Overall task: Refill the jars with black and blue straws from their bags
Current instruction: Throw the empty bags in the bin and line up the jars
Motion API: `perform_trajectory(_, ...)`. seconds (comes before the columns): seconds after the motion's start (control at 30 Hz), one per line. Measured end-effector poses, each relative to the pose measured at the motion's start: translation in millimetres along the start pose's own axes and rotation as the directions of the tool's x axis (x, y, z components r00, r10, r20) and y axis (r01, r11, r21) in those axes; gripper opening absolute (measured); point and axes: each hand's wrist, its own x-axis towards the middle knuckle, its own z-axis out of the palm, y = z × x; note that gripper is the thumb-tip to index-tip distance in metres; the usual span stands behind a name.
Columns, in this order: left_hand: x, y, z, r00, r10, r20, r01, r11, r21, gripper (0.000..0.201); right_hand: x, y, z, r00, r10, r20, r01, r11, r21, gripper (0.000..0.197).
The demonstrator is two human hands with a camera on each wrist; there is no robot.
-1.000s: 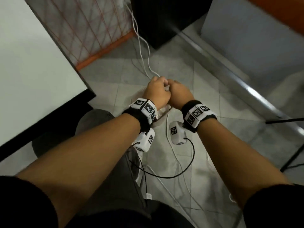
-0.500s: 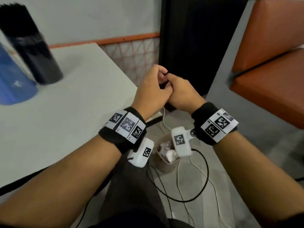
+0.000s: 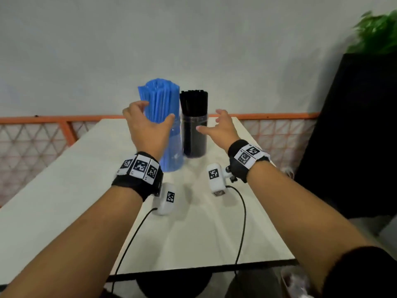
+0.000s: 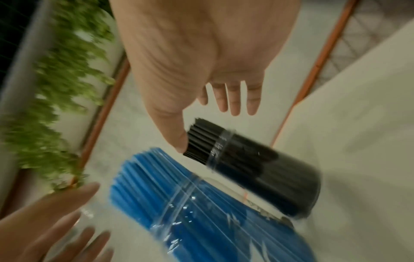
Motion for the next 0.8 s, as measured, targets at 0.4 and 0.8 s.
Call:
perform_trajectory(0.4,75.2,-75.3,48.8,0.953,-0.176,0.247,0.191,0.981,-0.039,0.093,98.7,7.3,48.2,0.994,0.107,-0.011,-0.104,0.984,0.148,0.087)
perform_trajectory(0.8,64.7,-76.5,51.2,0.948,-0.177,0.265,0.189,0.982,-0.018,0.088,84.4,21.7,34.1,0.993,0.118,-0.019,-0.112,0.977,0.182,0.080)
